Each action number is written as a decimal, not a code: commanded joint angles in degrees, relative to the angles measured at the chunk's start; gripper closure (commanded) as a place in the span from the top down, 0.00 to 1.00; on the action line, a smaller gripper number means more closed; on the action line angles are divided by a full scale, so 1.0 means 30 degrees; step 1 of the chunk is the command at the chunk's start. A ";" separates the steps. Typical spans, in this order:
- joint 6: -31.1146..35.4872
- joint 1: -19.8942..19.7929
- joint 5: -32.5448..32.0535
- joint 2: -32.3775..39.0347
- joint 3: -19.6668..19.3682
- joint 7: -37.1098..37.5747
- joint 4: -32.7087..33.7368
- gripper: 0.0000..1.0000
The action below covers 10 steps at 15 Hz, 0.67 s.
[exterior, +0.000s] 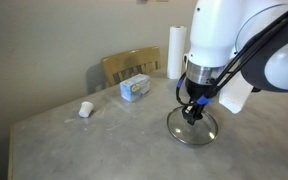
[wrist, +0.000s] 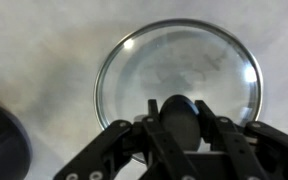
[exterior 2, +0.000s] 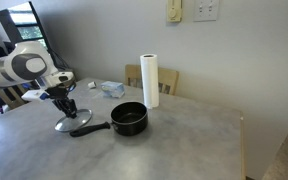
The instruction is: Pick up the glass lid from the black pot and put it on the table.
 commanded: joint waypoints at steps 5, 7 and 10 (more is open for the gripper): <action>-0.0164 -0.2767 0.2153 0.0139 0.3062 -0.0360 0.0085 0.15; -0.0151 -0.3236 0.2551 0.0164 0.3363 -0.0675 0.0106 0.15; -0.0487 -0.2955 0.1543 -0.0340 0.2793 -0.0186 -0.0072 0.66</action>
